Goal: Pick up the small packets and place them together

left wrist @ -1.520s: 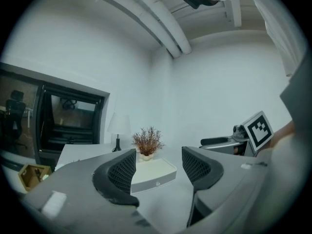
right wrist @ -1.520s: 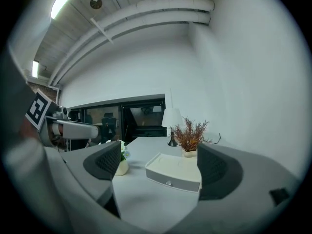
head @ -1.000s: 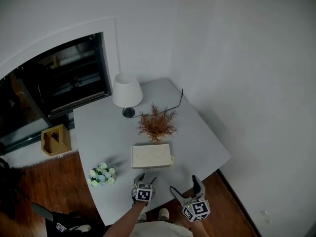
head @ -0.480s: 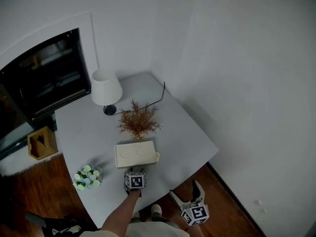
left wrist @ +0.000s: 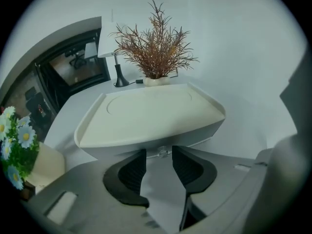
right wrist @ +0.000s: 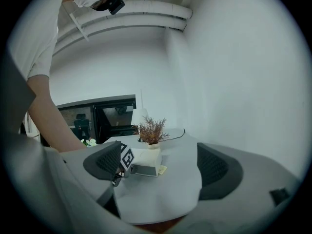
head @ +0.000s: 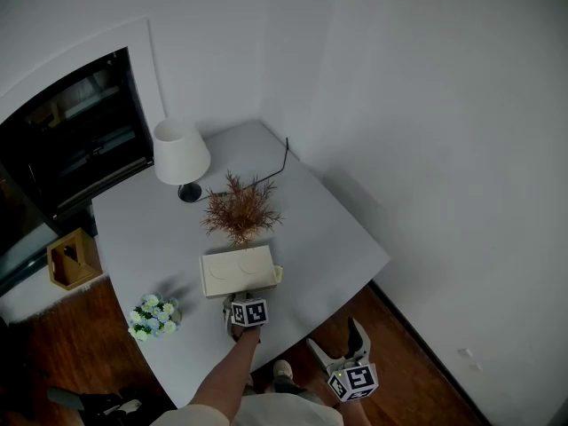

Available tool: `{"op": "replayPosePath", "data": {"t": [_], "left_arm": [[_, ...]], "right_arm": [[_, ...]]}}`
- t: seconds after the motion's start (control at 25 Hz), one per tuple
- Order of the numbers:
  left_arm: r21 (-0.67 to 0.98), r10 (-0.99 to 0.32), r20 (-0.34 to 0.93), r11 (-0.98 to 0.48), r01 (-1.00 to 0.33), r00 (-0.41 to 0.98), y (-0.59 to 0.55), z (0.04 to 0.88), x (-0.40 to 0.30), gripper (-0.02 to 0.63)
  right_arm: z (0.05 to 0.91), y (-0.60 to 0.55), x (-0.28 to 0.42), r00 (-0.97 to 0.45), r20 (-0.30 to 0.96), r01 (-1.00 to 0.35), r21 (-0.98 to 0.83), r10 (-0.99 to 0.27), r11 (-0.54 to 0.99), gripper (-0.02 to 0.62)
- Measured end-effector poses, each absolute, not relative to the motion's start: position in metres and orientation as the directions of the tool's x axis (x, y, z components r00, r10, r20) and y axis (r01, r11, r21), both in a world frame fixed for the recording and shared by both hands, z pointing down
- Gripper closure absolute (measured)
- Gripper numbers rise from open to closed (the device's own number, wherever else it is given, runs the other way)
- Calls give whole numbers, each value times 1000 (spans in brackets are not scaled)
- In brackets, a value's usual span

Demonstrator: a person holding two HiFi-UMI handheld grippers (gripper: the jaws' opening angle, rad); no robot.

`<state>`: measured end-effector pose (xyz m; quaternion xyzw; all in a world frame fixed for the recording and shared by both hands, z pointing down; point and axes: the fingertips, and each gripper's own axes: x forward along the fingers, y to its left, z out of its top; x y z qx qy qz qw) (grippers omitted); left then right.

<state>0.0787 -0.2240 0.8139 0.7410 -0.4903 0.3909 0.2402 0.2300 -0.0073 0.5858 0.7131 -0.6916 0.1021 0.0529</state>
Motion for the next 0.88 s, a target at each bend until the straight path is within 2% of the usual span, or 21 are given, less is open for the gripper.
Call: {"op": "replayPosePath", "data": {"t": [0.2, 0.28, 0.4, 0.44, 0.88], "left_arm": [[-61, -557, 815, -360, -931, 162, -222, 821, 80, 425], [-57, -567, 810, -331, -942, 150, -224, 822, 77, 473], [-62, -567, 809, -345, -937, 156, -226, 823, 80, 488], [-63, -563, 810, -360, -931, 163, -225, 824, 82, 539], [6, -482, 838, -458, -889, 255, -145, 829, 68, 541]], "right_arm": [[584, 1, 234, 45, 214, -996, -70, -976, -61, 112], [585, 5, 237, 55, 215, -995, -71, -975, -72, 112], [590, 10, 243, 73, 226, -992, -82, -971, -93, 112], [592, 12, 244, 76, 230, -992, -85, -970, -98, 112], [591, -10, 231, 9, 210, -994, -103, -978, -32, 112]]}}
